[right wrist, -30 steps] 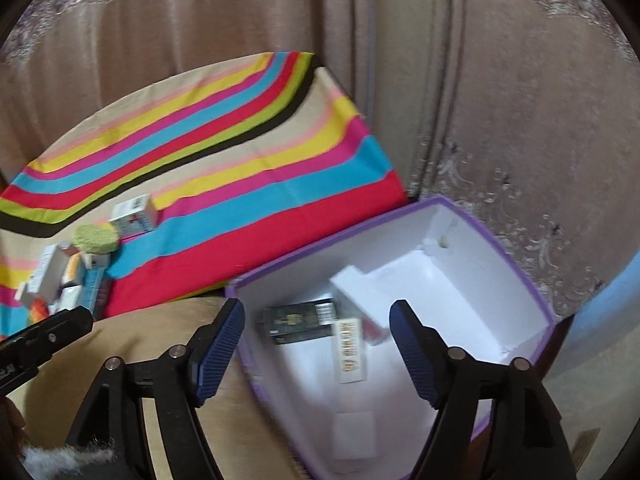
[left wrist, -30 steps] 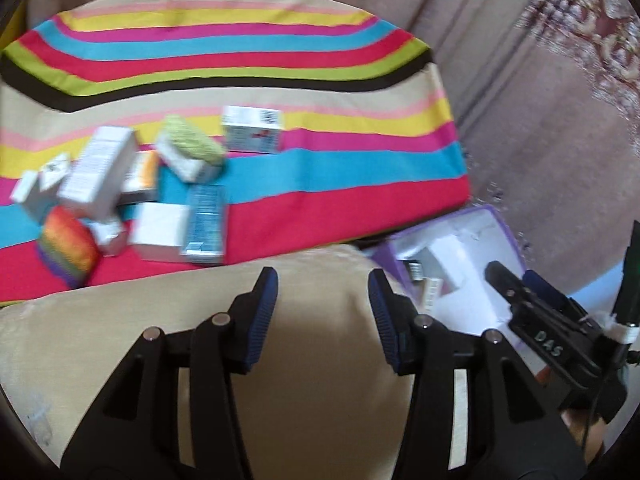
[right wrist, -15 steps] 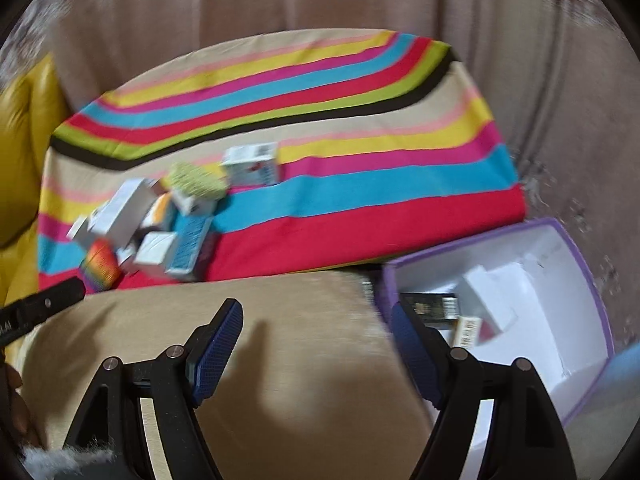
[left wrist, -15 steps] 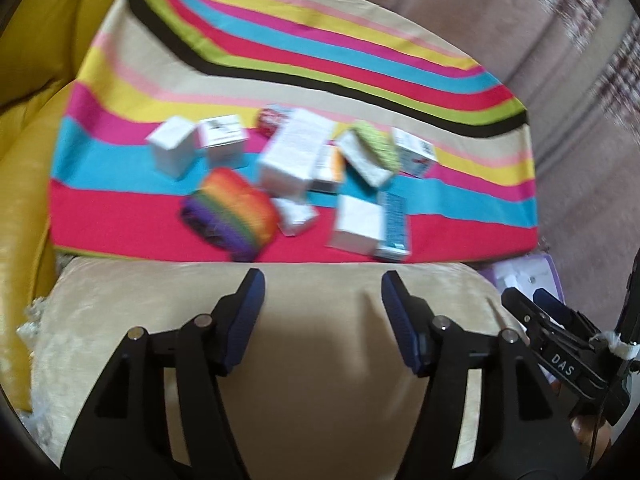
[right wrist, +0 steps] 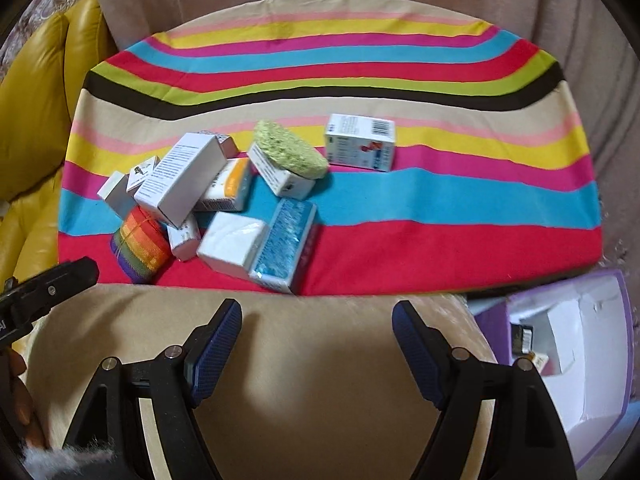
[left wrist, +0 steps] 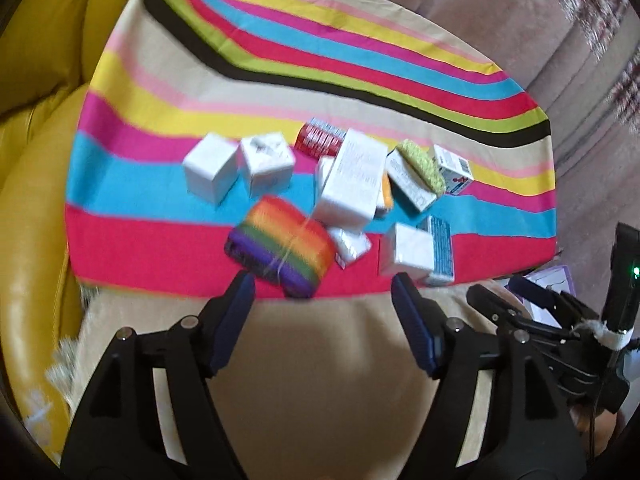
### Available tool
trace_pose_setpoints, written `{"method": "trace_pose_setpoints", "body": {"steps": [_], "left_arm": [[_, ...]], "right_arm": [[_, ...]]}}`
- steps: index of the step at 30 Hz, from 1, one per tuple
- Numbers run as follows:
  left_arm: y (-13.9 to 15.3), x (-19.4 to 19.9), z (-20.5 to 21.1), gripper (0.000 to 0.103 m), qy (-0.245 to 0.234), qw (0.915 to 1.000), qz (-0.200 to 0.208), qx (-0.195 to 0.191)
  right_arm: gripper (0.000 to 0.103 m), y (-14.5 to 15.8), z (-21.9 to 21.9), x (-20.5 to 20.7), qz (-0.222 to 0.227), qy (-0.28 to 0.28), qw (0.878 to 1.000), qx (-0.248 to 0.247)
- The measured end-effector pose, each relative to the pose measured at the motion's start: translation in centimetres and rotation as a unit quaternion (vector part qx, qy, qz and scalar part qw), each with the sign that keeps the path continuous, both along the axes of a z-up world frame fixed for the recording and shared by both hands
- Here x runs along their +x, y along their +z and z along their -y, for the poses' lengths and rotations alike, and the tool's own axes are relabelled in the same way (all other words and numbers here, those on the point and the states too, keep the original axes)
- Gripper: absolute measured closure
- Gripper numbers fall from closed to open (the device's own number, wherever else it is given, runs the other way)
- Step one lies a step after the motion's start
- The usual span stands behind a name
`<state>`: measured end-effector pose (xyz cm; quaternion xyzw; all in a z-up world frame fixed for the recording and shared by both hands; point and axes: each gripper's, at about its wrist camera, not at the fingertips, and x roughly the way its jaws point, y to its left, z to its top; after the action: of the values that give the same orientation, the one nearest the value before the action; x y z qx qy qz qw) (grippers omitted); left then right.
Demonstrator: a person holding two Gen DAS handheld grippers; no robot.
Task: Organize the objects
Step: 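Move both grippers back over the remaining boxes on the cloth, then grasp the tall white printed box with the left gripper while the right gripper grasps the teal box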
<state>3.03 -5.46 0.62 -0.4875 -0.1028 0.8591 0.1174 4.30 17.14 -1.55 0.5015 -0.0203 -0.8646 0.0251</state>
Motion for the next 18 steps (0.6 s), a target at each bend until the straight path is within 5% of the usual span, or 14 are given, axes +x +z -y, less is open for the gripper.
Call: {"method": "trace_pose_setpoints", "body": {"steps": [7,18], "left_arm": [[0.7,-5.3,-2.4,0.022,-0.045,0.9982,-0.004,-0.039],[-2.8,-8.6,-4.1,0.023,-0.055,0.9965,0.011,-0.062]], "right_arm": [[0.024,0.3,0.1,-3.8,-0.005,-0.031,0.999,-0.002],[0.025,-2.6,0.3,-7.3,0.026,-0.068,0.997,0.0]]}}
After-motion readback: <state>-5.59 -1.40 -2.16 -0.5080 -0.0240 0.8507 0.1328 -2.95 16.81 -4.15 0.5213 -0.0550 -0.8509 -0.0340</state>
